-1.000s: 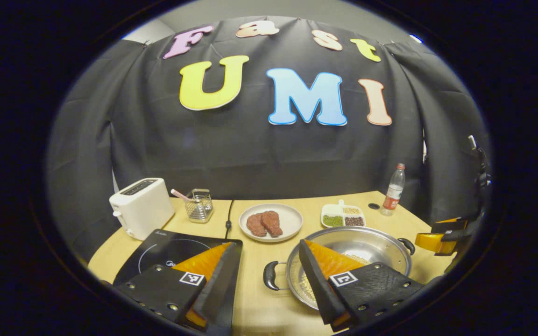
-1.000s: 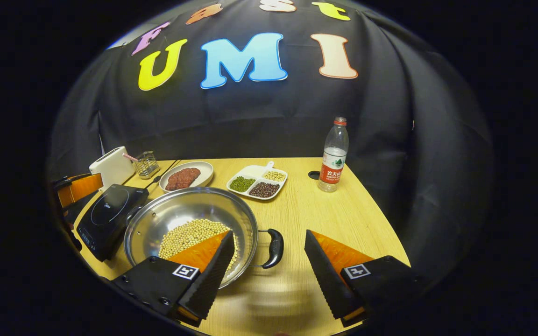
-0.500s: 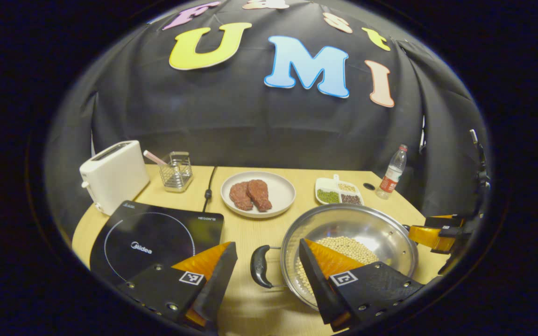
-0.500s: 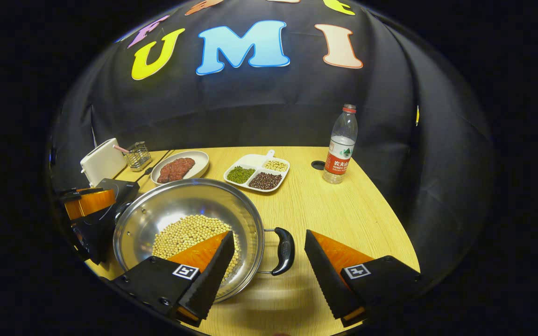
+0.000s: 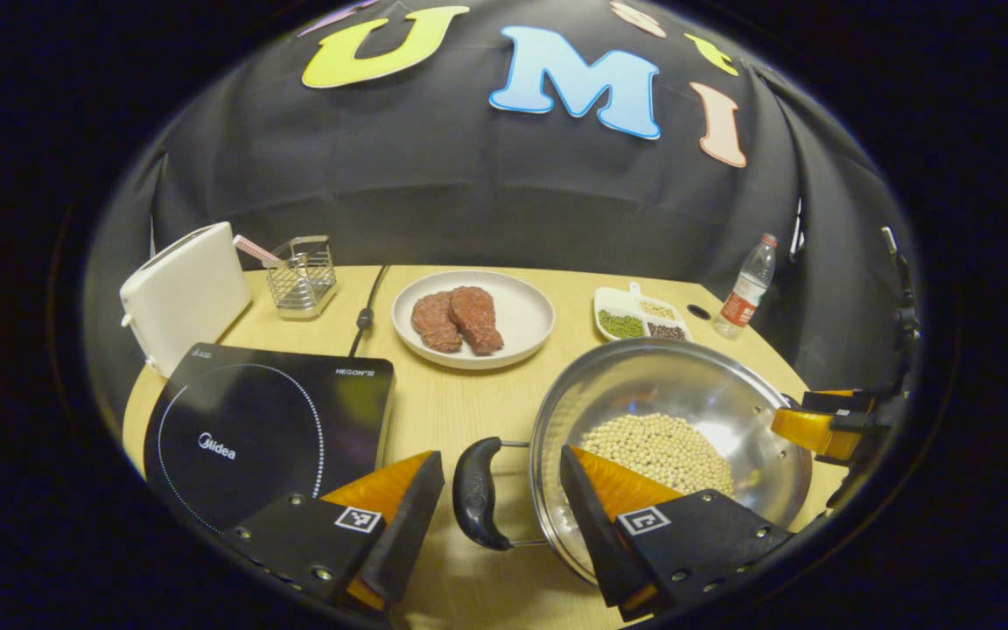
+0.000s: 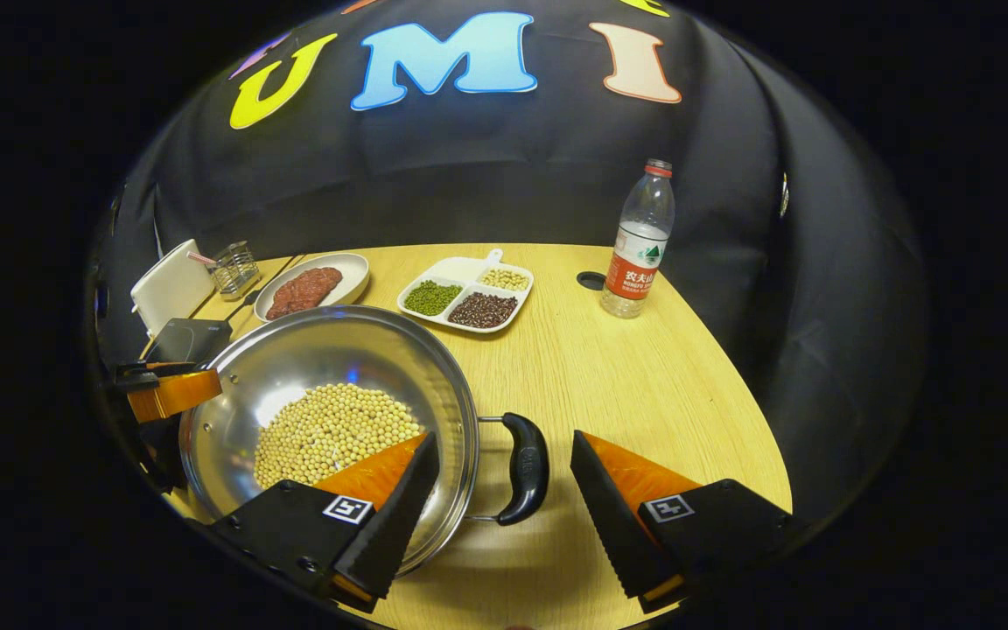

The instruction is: First push the handle of the pot to place it horizontally, then grasp the pot with both hands and set it on the induction cooktop.

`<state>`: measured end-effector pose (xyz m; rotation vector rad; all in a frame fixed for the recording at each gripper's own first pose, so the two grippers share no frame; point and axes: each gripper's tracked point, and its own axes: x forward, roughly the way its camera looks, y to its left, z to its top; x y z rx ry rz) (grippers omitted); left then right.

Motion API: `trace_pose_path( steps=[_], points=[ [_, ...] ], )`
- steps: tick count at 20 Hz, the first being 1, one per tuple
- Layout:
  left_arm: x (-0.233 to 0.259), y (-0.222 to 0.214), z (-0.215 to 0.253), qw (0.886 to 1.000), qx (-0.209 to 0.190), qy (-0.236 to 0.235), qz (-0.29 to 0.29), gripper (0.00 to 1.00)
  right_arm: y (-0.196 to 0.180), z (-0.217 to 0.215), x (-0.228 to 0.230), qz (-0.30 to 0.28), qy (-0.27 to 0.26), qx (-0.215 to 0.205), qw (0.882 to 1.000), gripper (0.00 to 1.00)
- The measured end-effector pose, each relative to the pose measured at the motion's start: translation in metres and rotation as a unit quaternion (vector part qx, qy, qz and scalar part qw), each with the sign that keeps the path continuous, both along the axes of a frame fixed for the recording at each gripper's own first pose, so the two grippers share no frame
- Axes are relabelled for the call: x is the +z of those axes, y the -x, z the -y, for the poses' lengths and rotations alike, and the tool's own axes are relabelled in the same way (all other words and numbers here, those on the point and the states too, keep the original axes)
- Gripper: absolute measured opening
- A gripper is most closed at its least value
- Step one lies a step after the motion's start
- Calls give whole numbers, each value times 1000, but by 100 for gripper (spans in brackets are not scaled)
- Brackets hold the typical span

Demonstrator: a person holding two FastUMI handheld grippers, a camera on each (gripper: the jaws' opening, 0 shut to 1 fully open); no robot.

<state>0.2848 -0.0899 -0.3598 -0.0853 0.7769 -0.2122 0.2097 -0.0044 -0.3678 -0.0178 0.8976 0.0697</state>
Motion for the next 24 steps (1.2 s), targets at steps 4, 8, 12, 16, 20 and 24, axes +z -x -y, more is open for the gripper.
trace_pose_path(
  steps=[4,8,12,16,20,24],
  points=[
    [-14,-2,9,1000,-8,-1,-16,82,-1,0,-7,-11,0,-3,1000,97],
    [-20,-2,12,1000,-14,1,-25,80,-2,-3,-14,-21,-3,-3,1000,96],
    [-26,-6,5,999,-9,-20,-28,75,-4,-4,-17,-20,9,1,1000,80],
    [-26,-1,4,999,-5,-11,-33,62,-5,-4,-16,-17,13,1,1000,70],
    [-24,-5,4,999,-13,-19,-26,60,-6,-8,-14,-20,4,1,1000,52],
    [-11,-8,2,1000,-7,-22,-7,58,-6,-11,-4,-16,-1,-3,1000,46]
  ],
)
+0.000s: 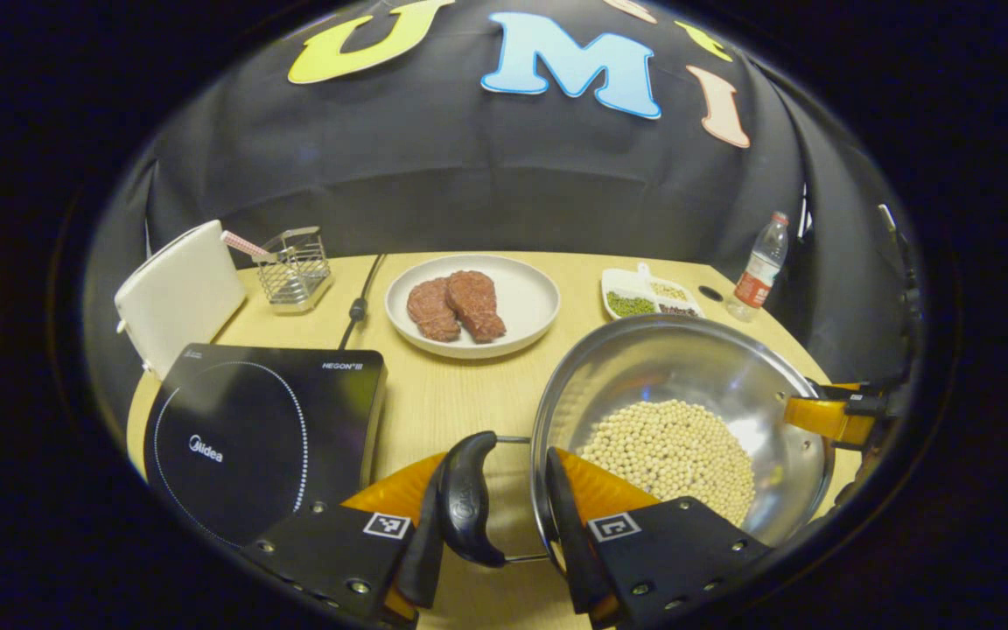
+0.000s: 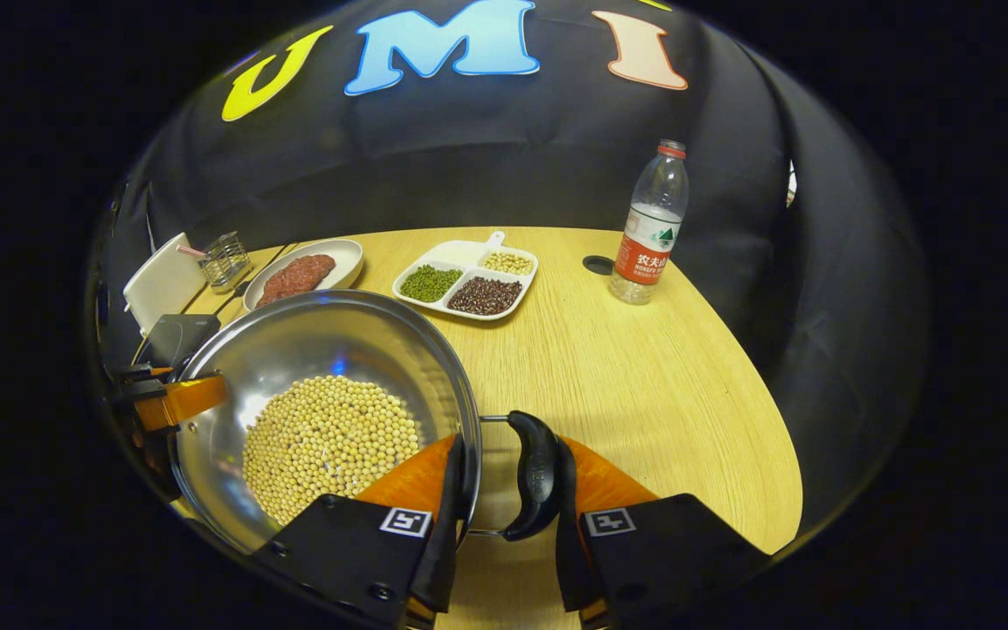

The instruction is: First push the handle of the pot to place it horizontally, then grasp the pot with both hands and set it on the induction cooktop.

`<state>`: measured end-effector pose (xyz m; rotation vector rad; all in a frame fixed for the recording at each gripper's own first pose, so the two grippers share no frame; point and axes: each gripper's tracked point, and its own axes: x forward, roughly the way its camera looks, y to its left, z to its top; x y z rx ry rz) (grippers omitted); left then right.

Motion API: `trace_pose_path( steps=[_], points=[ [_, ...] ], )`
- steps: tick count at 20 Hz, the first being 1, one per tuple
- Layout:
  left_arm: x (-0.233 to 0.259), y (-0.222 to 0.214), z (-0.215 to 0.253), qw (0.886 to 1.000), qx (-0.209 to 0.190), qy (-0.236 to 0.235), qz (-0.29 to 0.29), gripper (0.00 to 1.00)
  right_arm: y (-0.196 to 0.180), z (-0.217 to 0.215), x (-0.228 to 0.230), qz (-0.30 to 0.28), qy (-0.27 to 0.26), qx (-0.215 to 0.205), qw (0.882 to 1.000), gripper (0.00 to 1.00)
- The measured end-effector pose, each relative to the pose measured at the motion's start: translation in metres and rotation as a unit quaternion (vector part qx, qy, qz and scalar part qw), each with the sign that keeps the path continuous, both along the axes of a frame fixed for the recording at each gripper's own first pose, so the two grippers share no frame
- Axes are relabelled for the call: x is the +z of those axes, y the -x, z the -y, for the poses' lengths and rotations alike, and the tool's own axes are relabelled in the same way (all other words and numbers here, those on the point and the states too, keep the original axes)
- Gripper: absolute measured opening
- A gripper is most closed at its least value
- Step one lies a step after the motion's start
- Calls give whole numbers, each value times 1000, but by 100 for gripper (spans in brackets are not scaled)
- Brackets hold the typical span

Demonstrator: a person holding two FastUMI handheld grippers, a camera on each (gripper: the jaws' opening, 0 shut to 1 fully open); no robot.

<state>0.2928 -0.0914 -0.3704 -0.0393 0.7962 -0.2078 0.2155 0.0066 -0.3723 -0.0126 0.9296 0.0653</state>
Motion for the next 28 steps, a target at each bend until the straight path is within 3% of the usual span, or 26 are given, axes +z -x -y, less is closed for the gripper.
trace_pose_path(
  steps=[2,10,28],
  points=[
    [11,0,-5,1000,-3,0,5,55,0,-3,11,2,4,2,1000,46],
    [48,1,-44,1000,-4,2,9,58,5,-36,46,5,-3,2,1000,49],
    [69,-1,-199,1000,12,-7,16,58,13,-175,75,12,-30,15,999,49]
  ],
)
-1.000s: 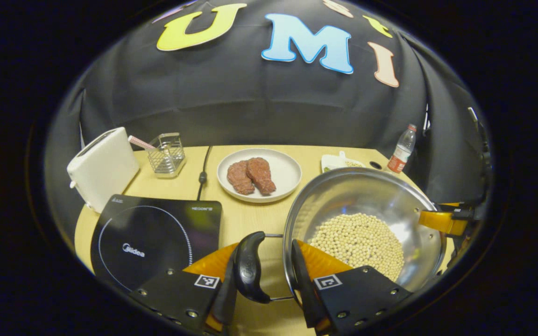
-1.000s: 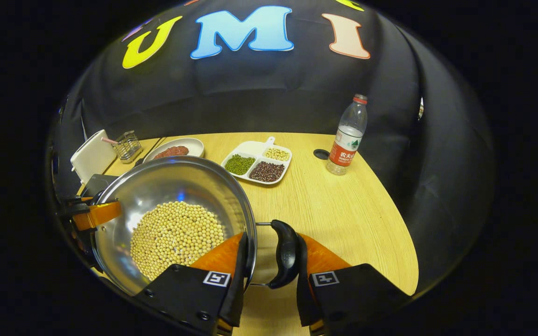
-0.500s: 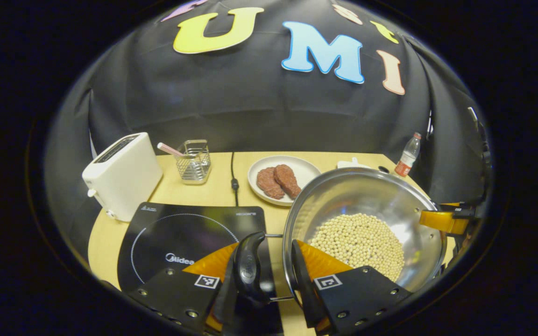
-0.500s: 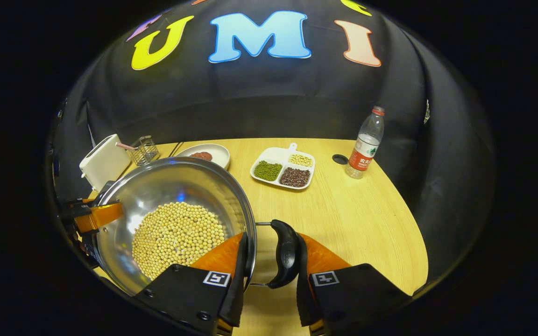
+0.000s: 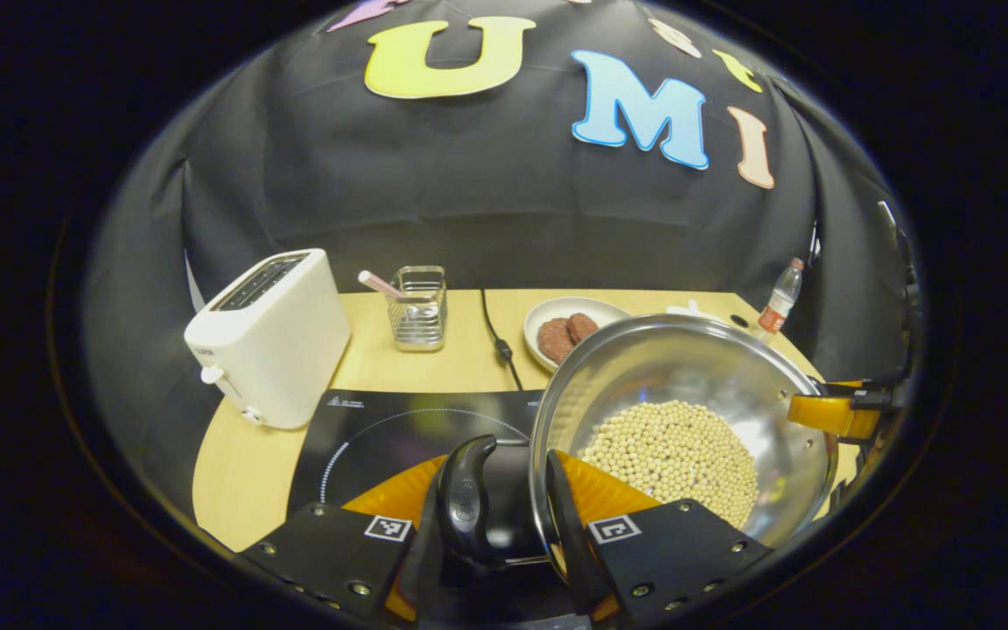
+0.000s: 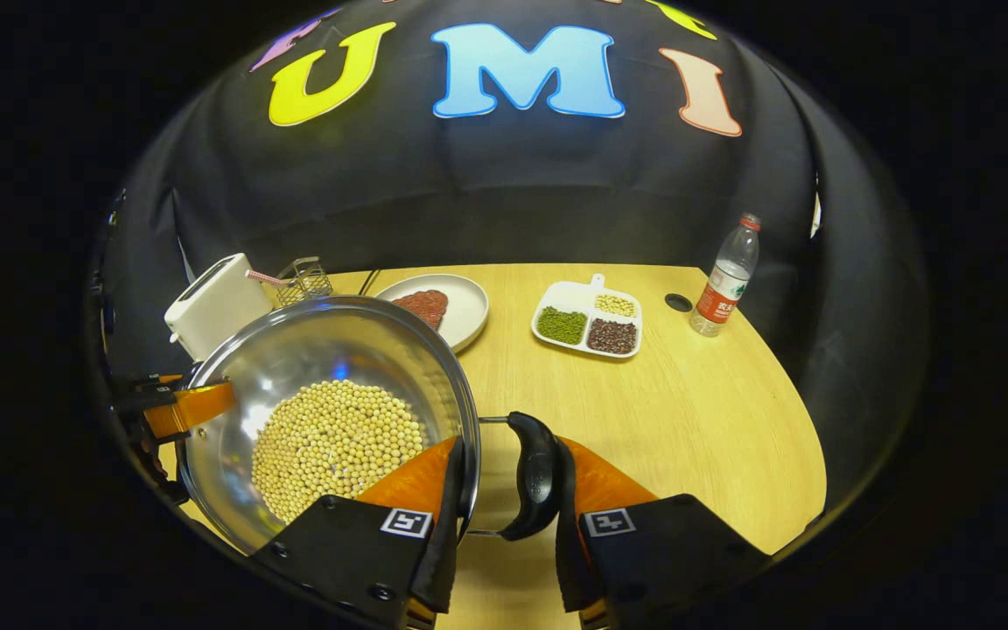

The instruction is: First push the handle of the pot to place it horizontally, then grasp the pot with both hands and set it on the induction cooktop.

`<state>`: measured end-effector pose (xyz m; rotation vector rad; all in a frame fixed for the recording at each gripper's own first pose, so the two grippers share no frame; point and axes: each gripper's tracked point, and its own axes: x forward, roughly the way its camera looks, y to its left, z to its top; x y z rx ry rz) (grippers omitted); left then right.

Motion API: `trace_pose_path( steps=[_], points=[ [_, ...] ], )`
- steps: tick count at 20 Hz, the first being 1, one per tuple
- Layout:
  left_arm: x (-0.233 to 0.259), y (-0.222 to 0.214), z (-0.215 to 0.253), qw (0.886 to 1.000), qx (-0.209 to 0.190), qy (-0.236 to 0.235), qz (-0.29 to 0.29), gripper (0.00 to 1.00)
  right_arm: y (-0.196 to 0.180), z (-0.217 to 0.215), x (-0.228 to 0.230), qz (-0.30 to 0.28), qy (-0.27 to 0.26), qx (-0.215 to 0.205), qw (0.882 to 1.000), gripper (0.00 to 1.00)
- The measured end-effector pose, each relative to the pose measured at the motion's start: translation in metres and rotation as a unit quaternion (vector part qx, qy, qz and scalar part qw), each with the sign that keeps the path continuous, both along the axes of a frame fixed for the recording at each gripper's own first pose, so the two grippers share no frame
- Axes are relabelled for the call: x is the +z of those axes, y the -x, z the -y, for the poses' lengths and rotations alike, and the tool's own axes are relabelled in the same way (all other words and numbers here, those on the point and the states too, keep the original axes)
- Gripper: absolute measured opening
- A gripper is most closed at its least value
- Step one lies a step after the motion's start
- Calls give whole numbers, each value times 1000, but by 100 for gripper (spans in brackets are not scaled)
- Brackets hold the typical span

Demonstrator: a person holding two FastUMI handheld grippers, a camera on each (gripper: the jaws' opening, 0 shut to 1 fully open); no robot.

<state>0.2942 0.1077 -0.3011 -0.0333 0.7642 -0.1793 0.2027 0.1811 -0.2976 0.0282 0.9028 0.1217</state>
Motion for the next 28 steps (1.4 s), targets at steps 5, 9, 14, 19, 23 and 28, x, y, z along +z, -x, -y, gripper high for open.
trace_pose_path(
  steps=[5,9,14,19,23,28],
  points=[
    [-2,-1,-36,1000,4,0,1,58,2,-34,2,-1,-6,2,1000,49],
    [-4,-4,-64,1000,3,0,1,58,3,-61,2,-3,-16,3,1000,48],
    [-13,-12,-97,1000,6,3,-4,58,0,-92,1,-8,-33,-1,999,48],
    [-26,-19,-123,1000,8,4,-16,55,-6,-116,-7,-15,-32,5,999,48],
    [-37,-24,-140,1000,12,6,-25,61,-11,-133,-13,-21,-31,12,999,48],
    [-47,-27,-160,999,19,3,-38,58,-12,-152,-25,-33,-39,14,999,45]
  ],
)
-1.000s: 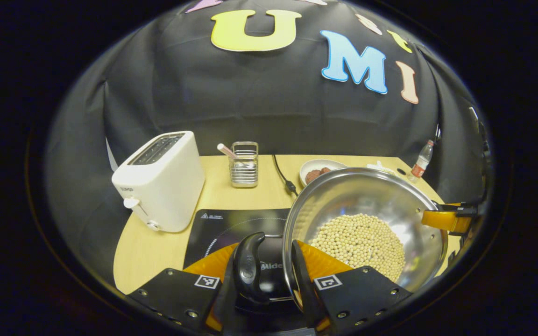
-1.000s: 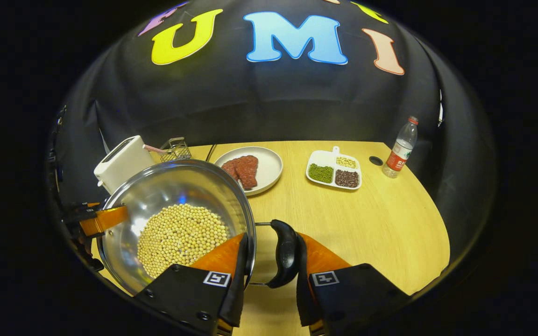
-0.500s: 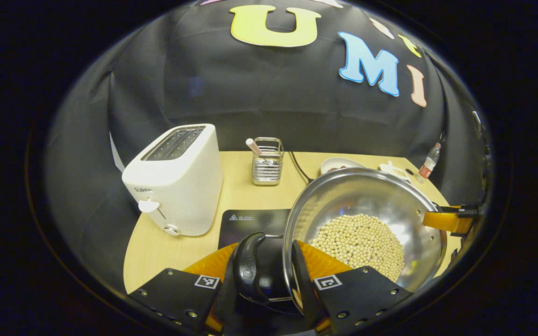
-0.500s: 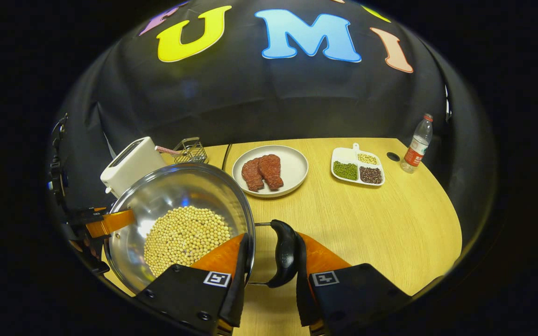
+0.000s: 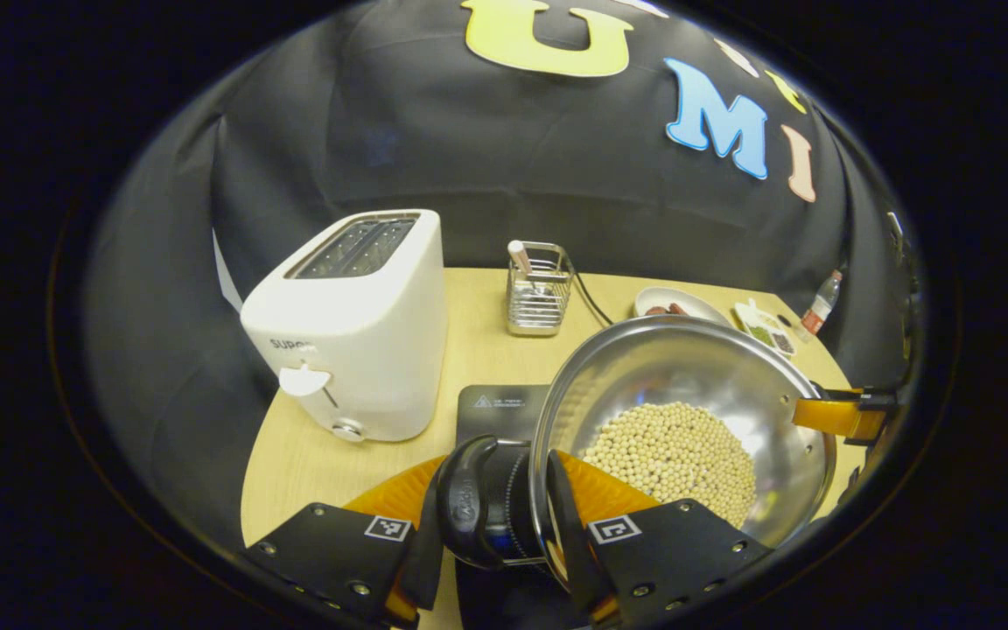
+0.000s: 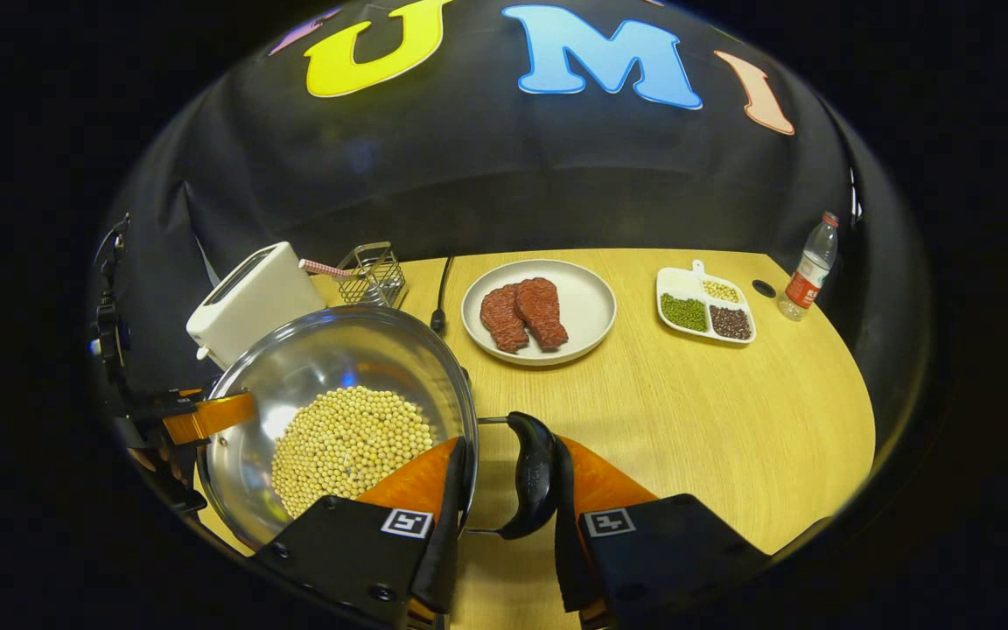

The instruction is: First push the handle of the pot to place it horizontally, then grasp the pot with both hands and set it on the induction cooktop.

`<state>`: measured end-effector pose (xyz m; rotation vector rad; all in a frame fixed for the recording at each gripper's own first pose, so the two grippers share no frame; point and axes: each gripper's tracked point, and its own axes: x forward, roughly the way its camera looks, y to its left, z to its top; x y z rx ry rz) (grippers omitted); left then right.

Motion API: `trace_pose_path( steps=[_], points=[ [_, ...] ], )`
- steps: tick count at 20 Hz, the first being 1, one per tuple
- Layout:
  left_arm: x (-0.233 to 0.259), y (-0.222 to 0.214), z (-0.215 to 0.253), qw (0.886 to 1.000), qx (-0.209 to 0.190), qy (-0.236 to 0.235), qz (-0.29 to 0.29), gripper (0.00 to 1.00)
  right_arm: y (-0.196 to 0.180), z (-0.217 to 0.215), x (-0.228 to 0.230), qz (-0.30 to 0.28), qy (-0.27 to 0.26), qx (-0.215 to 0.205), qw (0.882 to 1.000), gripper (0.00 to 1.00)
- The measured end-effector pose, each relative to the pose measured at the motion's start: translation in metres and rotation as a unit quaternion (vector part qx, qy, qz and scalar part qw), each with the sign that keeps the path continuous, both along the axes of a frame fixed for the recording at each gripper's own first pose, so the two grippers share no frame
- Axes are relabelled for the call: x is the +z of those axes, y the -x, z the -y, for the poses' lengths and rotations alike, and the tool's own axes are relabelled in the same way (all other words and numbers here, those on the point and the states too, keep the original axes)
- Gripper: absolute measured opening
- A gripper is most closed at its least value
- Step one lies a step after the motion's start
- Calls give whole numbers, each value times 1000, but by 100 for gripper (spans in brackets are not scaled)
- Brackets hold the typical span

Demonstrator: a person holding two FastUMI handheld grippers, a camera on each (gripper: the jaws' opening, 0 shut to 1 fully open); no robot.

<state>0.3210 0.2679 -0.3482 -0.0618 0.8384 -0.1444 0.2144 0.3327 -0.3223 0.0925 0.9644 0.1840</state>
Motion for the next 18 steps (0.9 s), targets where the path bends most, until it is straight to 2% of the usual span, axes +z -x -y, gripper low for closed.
trace_pose_path(
  steps=[2,5,6,7,8,9,12,13,15,16,17,18],
  points=[
    [1,-3,-7,1000,4,-3,4,61,-2,-6,-1,1,-5,1,1000,48],
    [1,-3,-13,1000,8,-5,0,55,-4,-13,-2,1,-6,5,1000,48],
    [2,-2,-14,1000,8,-5,0,61,-4,-14,-2,1,-7,6,1000,46],
    [0,-2,-15,1000,9,-4,-1,58,-4,-15,-2,2,-7,6,1000,46],
    [0,-1,-17,1000,11,-4,-2,61,-4,-16,-2,2,-8,7,1000,46],
    [-2,-1,-19,1000,12,-5,-4,59,-3,-17,-2,1,-9,7,1000,46],
    [-4,1,-23,1000,20,-20,-6,60,-2,-21,-2,4,-15,12,1000,47],
    [-4,2,-26,999,22,-37,-5,60,-3,-23,0,10,-21,15,1000,52],
    [-9,6,-28,998,20,-52,-10,78,0,-34,3,16,-40,24,999,56],
    [-8,7,-28,998,22,-56,-7,82,-3,-32,7,28,-39,24,999,77],
    [-9,4,-27,998,27,-57,-1,82,-6,-26,13,43,-29,21,998,97],
    [-8,3,-26,998,33,-52,5,82,-8,-24,15,57,-25,22,998,93]
  ],
)
